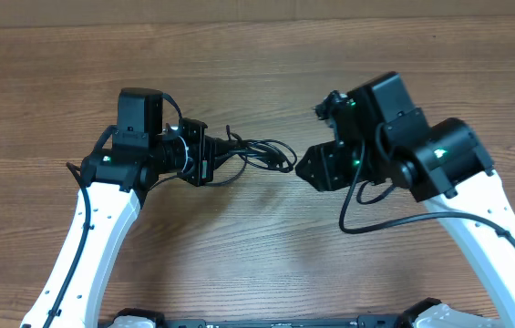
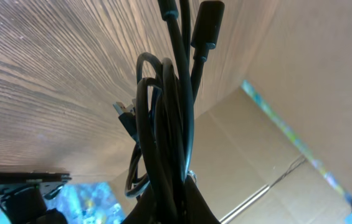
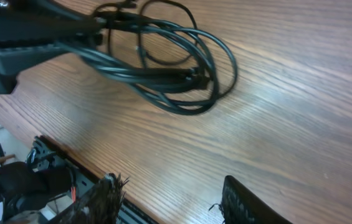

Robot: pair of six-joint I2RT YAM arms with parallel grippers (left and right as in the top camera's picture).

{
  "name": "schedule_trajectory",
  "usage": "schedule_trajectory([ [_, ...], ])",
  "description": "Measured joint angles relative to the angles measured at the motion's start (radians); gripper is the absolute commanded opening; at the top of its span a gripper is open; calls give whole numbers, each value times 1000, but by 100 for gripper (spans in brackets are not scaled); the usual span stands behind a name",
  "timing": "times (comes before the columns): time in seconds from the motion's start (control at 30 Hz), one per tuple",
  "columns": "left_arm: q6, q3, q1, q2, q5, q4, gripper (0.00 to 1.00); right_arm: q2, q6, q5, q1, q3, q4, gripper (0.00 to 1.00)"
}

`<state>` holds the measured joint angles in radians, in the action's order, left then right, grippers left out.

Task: Untangle cables

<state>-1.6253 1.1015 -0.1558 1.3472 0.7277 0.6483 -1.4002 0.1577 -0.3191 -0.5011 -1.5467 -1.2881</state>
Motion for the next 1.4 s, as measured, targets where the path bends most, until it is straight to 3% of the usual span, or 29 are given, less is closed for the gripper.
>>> schedule_trajectory([
  [0.1, -27, 0, 0, 0, -16, 0, 4, 0, 15, 24, -49, 38, 58, 50],
  [0.4, -52, 0, 0, 0, -25, 11, 4, -13, 96, 86, -123, 199, 257, 37],
  [0.9, -40, 0, 0, 0, 9, 10, 4, -154, 124, 148, -124, 215, 384, 36],
  [1.07, -40, 0, 0, 0, 18, 10, 4, -163, 110, 155, -124, 216, 408, 4],
  [1.4, -40, 0, 27, 0, 12, 10, 5, -156, 144, 159, -116, 216, 292, 4],
])
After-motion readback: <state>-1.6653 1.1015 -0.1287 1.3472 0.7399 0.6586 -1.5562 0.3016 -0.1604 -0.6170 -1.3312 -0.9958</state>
